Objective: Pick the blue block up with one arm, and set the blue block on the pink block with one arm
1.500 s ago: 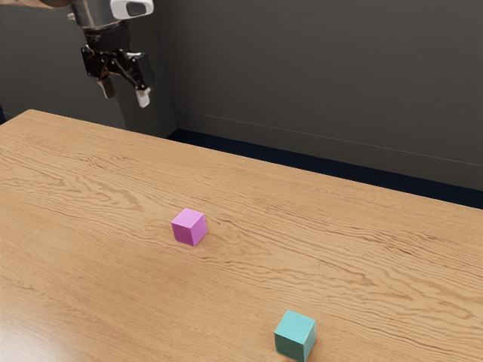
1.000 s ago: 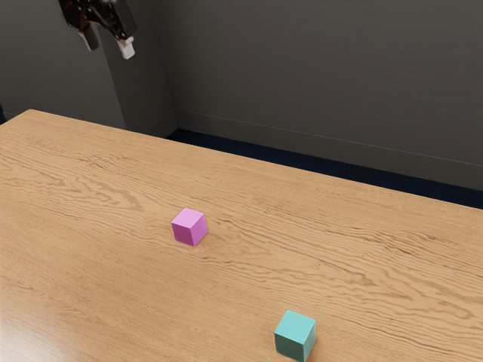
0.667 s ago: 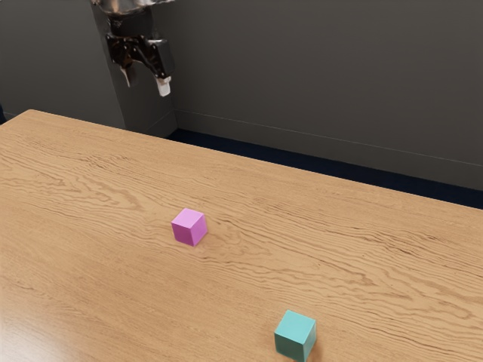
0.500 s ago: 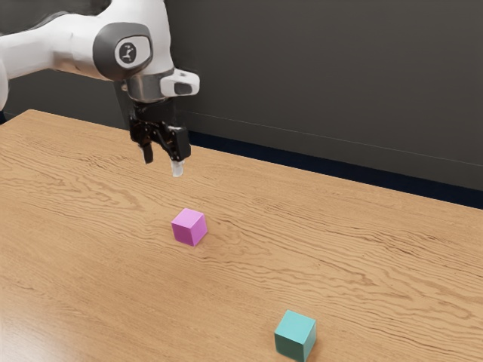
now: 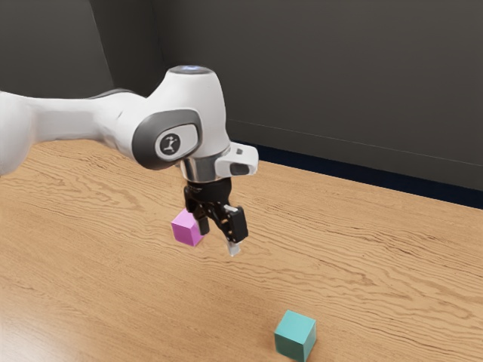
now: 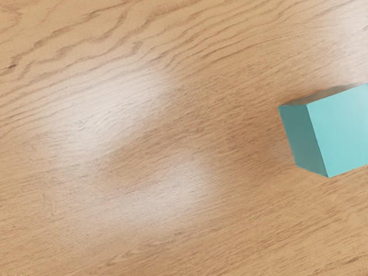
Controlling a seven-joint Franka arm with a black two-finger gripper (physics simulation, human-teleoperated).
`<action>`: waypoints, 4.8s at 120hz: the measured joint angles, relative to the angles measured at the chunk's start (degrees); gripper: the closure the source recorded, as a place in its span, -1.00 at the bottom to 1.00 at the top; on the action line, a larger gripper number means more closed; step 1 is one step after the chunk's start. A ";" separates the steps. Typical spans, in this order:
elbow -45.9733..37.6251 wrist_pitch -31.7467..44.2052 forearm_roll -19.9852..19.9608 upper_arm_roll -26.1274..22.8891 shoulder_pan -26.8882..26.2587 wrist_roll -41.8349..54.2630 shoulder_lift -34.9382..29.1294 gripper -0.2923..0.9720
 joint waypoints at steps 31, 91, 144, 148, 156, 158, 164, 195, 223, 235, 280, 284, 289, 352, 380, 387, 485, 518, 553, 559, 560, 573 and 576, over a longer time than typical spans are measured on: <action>-2.41 5.83 -0.72 -5.70 -1.83 -7.59 4.09 -0.54; 2.78 11.20 1.71 2.26 -15.77 -19.90 15.88 -0.54; 5.06 12.42 5.51 5.04 -18.96 -25.15 18.00 -0.54; 5.10 12.77 5.50 5.05 -19.08 -25.42 18.19 -0.54; 5.14 13.42 5.39 5.08 -19.14 -25.91 18.99 -0.54; 5.16 13.56 5.37 5.24 -19.19 -26.03 19.34 -0.54; 5.20 14.02 5.35 6.65 -20.34 -26.36 19.99 -0.54; 5.20 15.39 5.31 9.54 -23.50 -27.68 22.03 -0.54; 5.35 16.00 5.28 10.58 -24.52 -28.45 24.19 -0.54; 5.68 16.13 5.28 10.82 -24.88 -28.66 24.62 -0.54; 7.04 16.40 5.19 12.18 -26.34 -29.21 26.21 -0.16; 7.03 16.41 5.21 12.18 -26.32 -29.25 26.21 -0.13; 7.01 16.42 5.26 12.18 -26.26 -29.33 26.20 -0.13; 12.05 8.45 6.80 12.09 -11.62 -27.18 15.85 -0.06; 16.28 2.78 9.32 12.17 -0.12 -20.45 16.63 -0.07; 16.99 1.81 10.14 12.14 1.44 -18.56 16.85 -0.07; 22.90 -0.51 15.17 12.16 9.01 9.96 24.29 -0.04; 24.88 -0.33 13.96 12.18 9.12 13.46 27.37 -0.05; 25.34 -0.24 12.51 12.18 9.68 13.20 28.00 -0.04; 25.36 -0.24 12.42 12.18 9.84 13.03 27.98 -0.04; 25.37 -0.24 12.41 12.18 9.88 13.00 27.98 -0.04; 25.53 -0.23 12.37 12.18 10.14 12.38 28.20 -0.04; 25.62 -0.23 12.37 12.18 10.16 12.22 28.27 -0.04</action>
